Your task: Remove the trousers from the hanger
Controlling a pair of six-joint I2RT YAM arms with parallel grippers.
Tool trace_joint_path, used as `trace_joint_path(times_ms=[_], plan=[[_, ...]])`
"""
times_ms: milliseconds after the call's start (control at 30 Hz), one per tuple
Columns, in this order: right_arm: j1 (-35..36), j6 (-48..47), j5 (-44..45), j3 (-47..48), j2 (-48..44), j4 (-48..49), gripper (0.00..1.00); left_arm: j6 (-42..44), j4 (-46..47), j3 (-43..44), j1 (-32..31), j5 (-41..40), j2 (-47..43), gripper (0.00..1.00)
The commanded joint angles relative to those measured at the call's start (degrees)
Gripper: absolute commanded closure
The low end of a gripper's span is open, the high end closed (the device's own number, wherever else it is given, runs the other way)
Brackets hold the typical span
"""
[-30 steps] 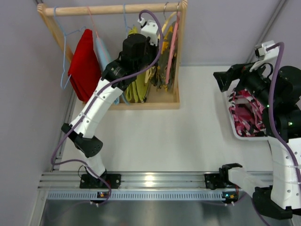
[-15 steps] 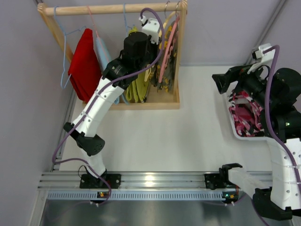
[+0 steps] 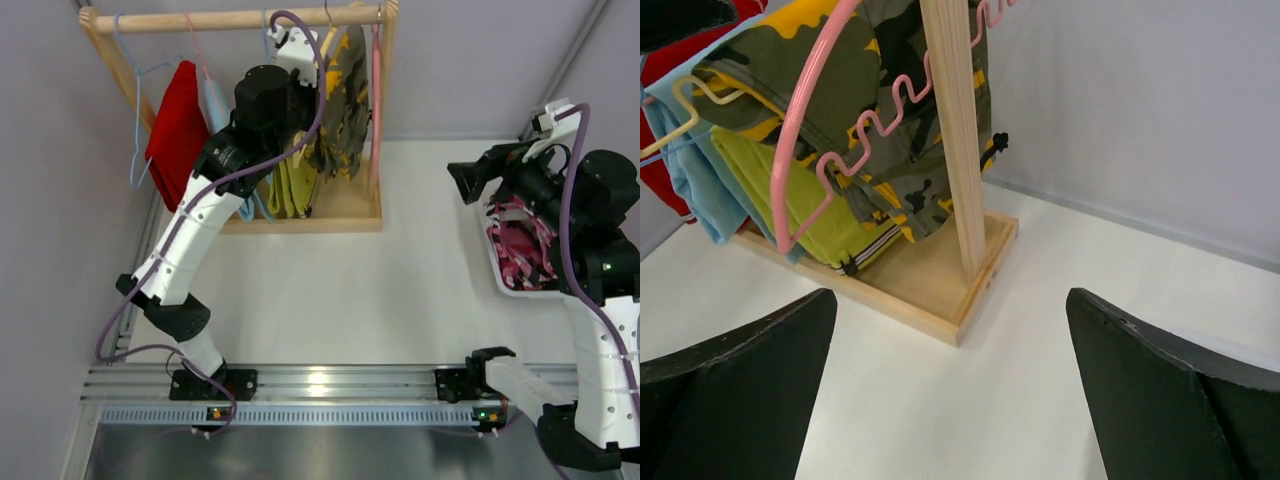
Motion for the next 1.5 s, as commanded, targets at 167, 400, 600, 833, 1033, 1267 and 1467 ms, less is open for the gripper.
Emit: trace_joint_path(times_ms=[167,400,600,833,1033,1267,1467], plan=[[-0.70,-0.44,-3.15,-0.53,-0.71,2.68,0.01,-2.54,20.96,-10.77,0.18,-2.27,-18.22,1.00],[-0.61,-0.70,-7.10,-4.75,-1.24,5.40,0.01,-7.64,17.88,-22.29,0.18,2.83,-28.06,1.00],[1.14,-1.58,-8.60,-8.00,-0.19,8.39,0.01,-12.65,15.51,-27.57,0.88,7.66,-32.55,1.00],[13.87,-6.75,7.55,-12.83,0.08,17.17,0.01,-16.34,14.54,-31.62,1.06,9.69,-34.14,1.00],[28.90,-7.82,24.58,-20.39,1.04,30.86,0.01,-17.75,13.75,-31.01,1.06,10.83,-33.00,1.00],[45.51,-15.29,35.42,-27.25,7.36,51.61,0.01,-19.59,13.75,-29.34,1.06,12.94,-31.33,1.00],[52.29,-13.89,37.46,-24.97,13.96,52.43,0.00,-22.23,13.66,-28.54,0.97,14.26,-30.71,1.00]])
